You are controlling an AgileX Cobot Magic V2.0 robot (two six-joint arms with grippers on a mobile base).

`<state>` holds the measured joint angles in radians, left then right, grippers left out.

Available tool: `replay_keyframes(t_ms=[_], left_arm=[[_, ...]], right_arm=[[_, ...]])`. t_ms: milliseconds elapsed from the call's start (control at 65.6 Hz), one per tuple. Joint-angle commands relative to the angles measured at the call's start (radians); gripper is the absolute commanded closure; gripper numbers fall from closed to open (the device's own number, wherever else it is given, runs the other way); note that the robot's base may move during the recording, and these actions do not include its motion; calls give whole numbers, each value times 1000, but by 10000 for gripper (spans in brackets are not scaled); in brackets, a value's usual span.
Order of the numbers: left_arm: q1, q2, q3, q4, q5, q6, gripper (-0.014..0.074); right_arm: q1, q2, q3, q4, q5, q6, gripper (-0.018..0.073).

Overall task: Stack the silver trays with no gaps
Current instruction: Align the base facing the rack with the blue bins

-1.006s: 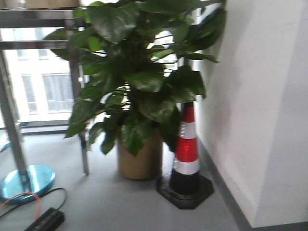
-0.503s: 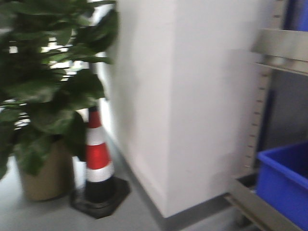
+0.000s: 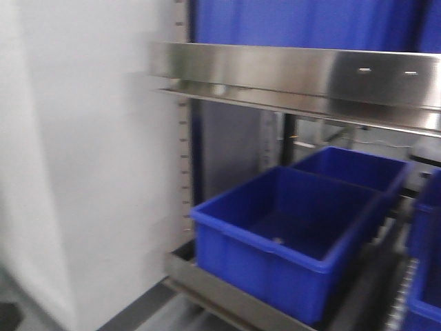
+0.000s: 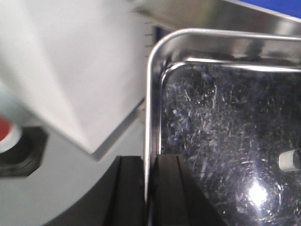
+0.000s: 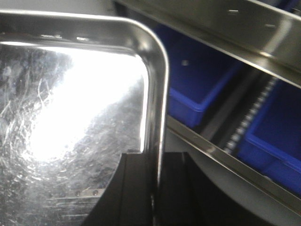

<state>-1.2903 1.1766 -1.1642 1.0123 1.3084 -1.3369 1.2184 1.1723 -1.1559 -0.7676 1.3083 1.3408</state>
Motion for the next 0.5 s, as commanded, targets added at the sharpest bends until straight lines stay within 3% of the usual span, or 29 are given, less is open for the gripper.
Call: replay_keyframes(t_ms=[0,488], left_arm=[[-19,10,-3,12,-87,-2,613],[-19,10,-3,12,-87,-2,613]], right_arm=[[18,3,-19,-13,-224,-7,574],[18,3,-19,-13,-226,-7,574]])
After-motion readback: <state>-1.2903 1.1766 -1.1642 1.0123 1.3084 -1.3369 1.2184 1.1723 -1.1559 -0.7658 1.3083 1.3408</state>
